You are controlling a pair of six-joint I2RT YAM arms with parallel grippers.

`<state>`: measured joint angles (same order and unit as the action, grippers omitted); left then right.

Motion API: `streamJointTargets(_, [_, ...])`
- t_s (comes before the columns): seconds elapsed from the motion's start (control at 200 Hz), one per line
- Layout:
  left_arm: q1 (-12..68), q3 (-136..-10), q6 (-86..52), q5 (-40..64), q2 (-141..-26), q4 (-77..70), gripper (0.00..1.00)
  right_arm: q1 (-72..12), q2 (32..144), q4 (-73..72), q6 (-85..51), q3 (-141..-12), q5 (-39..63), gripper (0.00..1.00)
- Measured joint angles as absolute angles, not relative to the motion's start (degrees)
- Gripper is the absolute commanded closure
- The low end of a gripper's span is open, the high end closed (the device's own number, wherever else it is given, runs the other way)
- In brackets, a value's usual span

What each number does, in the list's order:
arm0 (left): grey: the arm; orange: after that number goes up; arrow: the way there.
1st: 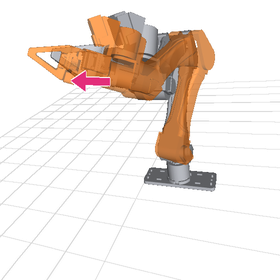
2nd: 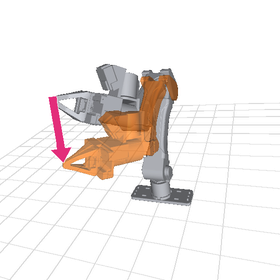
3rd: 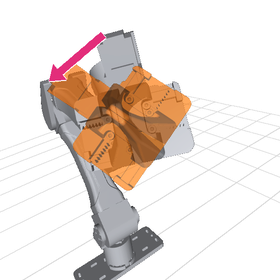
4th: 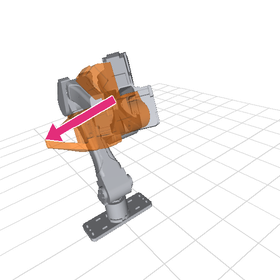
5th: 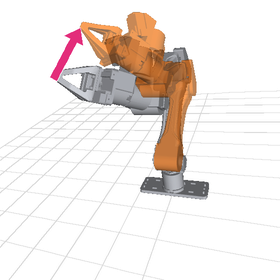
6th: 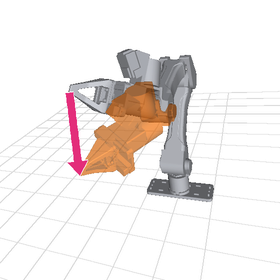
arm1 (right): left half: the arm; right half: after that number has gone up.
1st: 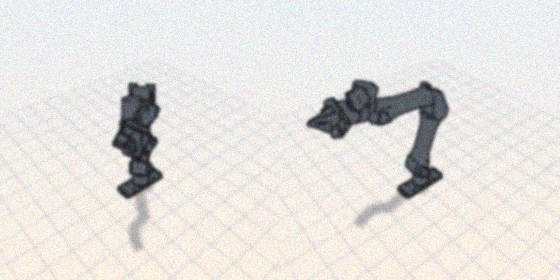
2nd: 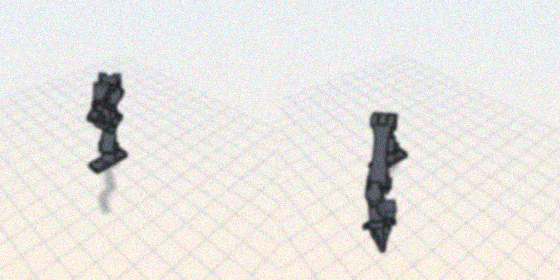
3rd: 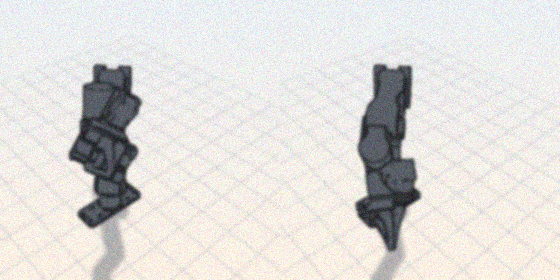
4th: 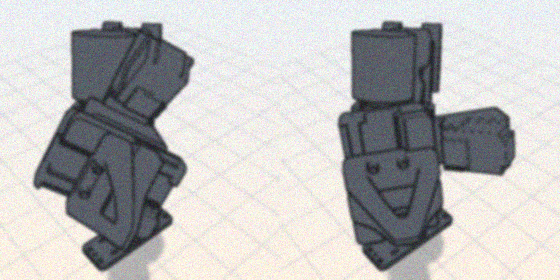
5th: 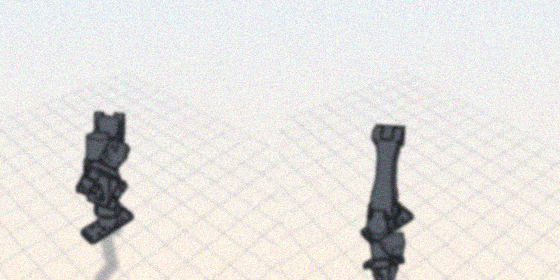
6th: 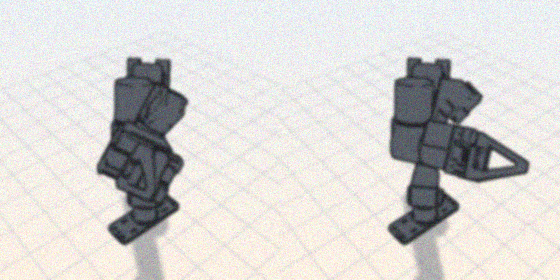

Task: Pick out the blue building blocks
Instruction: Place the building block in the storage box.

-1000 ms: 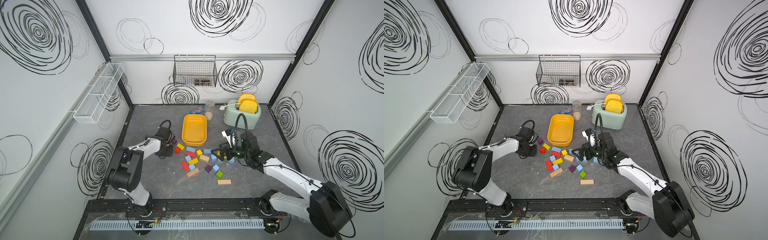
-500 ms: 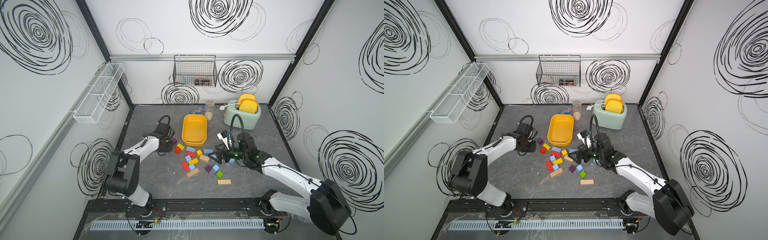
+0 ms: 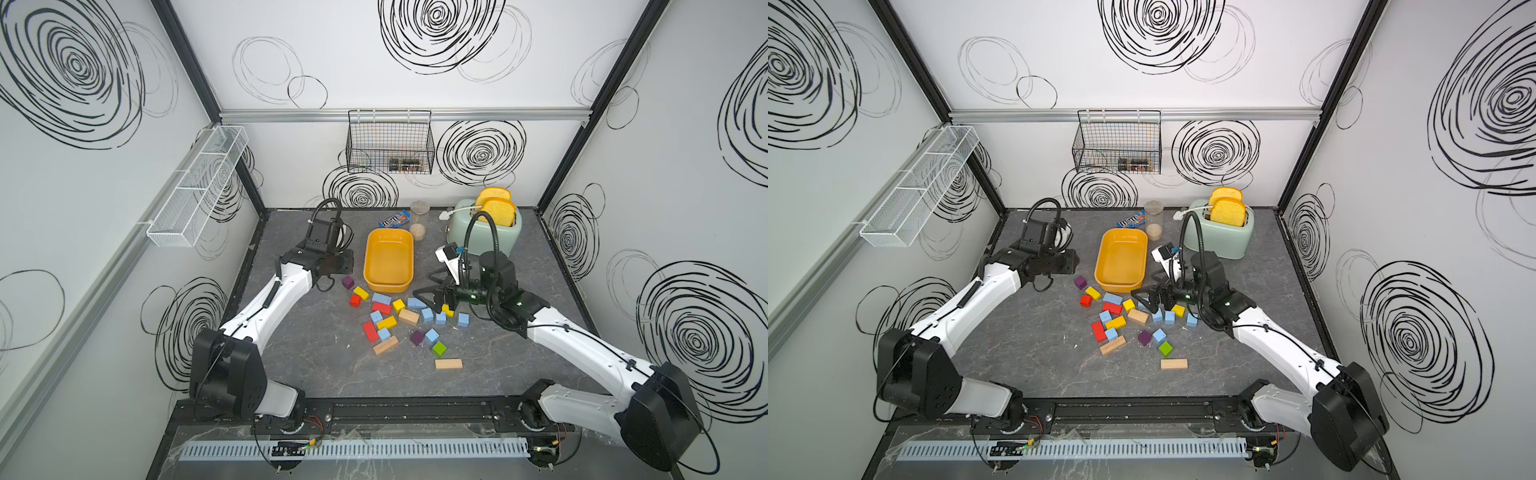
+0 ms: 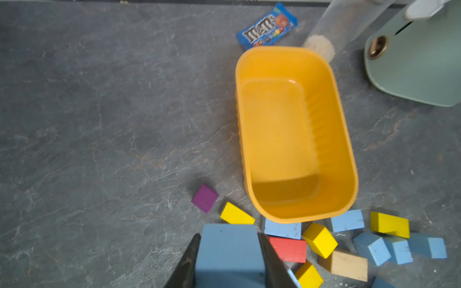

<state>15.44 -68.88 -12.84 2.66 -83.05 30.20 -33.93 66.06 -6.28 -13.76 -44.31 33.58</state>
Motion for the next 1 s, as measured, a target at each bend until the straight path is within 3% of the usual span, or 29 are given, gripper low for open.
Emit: streamJointTargets(1.001, [24.4,-88.3,-12.9,4.7,-112.9,27.6,0.98,-23.5,75.1,-9.7,-20.5,-44.4,32.7,0.02])
